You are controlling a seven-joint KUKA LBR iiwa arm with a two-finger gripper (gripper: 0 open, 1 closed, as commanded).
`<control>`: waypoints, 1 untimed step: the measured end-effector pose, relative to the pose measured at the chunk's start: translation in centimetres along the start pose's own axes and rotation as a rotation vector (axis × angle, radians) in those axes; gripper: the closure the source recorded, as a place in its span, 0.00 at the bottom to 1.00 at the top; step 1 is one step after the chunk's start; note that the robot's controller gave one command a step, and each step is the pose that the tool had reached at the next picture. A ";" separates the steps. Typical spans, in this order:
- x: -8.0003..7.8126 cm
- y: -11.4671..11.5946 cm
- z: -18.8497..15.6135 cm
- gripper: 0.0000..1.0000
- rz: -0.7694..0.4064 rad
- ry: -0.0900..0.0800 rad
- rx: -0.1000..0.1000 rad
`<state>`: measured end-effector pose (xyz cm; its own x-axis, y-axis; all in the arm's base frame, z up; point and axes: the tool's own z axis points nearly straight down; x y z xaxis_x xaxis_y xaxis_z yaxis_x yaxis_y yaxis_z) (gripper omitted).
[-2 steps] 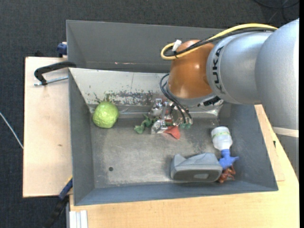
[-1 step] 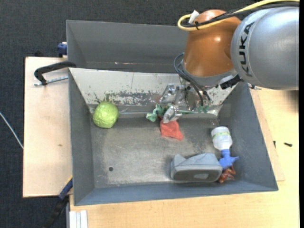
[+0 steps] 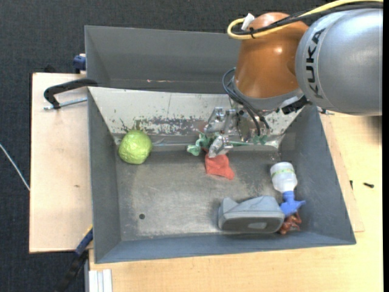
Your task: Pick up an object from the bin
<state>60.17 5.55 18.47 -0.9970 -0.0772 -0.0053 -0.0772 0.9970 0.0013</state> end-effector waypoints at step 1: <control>0.1 0.6 -5.0 1.00 0.012 0.002 0.000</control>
Offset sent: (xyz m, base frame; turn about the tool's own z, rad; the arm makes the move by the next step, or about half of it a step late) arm -0.0026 0.0133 0.0522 0.0176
